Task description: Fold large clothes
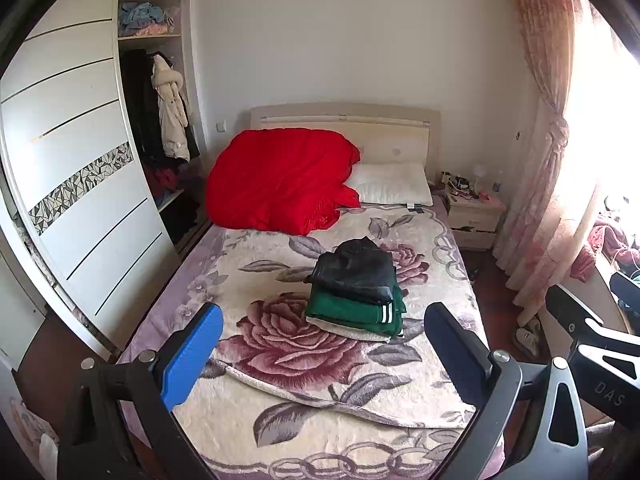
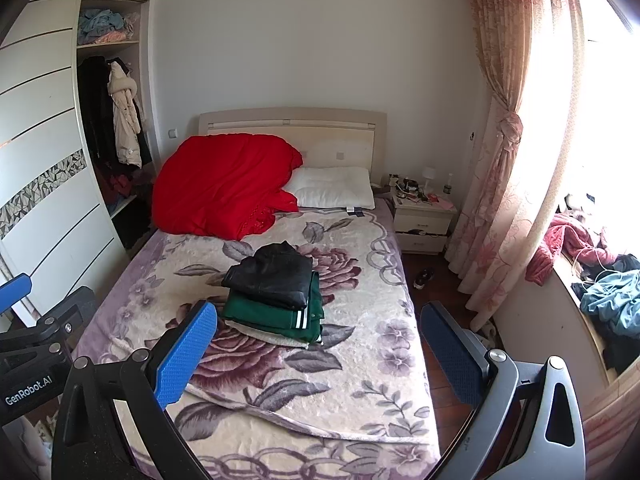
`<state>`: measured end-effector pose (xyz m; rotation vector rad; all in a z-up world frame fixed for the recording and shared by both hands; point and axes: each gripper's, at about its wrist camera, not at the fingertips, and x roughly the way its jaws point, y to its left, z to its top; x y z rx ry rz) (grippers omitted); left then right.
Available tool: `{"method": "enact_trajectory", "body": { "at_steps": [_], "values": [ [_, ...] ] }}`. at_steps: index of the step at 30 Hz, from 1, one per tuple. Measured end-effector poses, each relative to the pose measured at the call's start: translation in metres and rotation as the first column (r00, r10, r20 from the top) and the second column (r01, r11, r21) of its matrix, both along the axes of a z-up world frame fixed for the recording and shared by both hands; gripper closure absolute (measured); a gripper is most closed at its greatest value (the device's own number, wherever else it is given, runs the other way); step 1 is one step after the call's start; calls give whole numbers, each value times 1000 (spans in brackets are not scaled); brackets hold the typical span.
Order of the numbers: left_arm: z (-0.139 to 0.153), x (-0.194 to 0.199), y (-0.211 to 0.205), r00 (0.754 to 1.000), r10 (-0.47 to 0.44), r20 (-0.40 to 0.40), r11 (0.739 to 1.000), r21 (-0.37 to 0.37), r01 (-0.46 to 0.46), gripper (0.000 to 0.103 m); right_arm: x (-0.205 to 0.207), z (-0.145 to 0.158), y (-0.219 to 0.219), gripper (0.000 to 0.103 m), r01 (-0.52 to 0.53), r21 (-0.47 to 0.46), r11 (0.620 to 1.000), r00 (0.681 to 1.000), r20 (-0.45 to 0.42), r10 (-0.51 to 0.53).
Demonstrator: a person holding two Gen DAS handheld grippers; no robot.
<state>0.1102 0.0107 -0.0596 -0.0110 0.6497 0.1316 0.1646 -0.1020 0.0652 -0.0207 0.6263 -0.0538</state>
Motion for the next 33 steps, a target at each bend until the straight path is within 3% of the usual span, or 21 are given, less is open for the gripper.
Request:
{"method": "enact_trajectory", "body": {
  "at_steps": [33],
  "values": [
    [11,1,-3,1000,14,25,1000,8,-14,0,-2,0,0,0,9,2,1000,1000,9,-9]
  ]
}}
